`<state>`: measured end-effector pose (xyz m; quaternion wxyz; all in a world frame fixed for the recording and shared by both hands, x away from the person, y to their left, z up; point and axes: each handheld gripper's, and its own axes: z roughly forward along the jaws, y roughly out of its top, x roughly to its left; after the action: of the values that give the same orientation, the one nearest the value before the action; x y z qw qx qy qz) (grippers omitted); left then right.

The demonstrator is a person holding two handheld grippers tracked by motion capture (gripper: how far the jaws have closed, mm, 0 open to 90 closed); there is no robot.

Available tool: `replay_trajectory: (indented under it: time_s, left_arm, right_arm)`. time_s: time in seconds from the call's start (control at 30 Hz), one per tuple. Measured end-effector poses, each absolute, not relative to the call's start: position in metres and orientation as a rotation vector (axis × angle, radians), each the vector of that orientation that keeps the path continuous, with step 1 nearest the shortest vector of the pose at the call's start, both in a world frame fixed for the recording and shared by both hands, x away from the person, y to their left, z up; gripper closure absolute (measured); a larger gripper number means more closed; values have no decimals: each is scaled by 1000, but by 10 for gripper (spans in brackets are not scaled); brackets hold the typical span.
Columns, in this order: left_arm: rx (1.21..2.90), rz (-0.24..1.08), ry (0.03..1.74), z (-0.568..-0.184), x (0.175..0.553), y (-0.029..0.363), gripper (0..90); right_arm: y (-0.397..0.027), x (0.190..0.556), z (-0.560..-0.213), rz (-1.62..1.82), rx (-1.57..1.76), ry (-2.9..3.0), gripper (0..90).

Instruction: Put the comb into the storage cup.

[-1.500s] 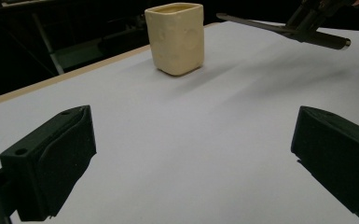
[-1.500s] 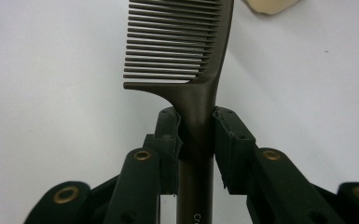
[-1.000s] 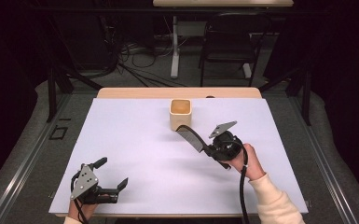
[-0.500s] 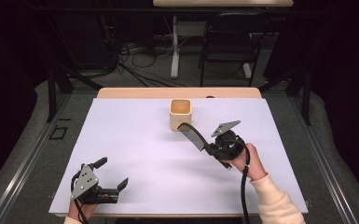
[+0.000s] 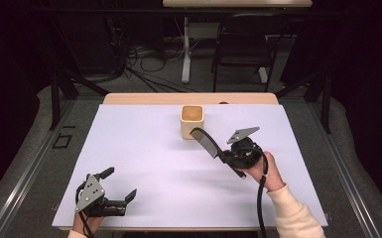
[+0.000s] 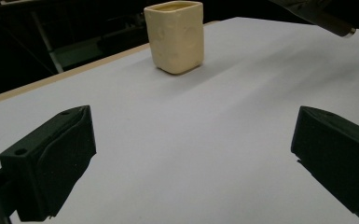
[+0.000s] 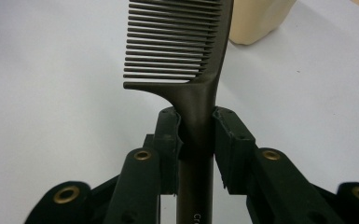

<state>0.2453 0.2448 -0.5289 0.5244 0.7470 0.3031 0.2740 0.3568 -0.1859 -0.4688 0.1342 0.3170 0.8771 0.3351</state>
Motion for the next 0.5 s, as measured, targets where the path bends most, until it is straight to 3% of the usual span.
replay_trajectory:
  time_s: [0.5]
  left_arm:
    - [1787,660,726,-529,245,245,0]
  right_arm:
    - [-191,357,-463,1044,929,2483,717]
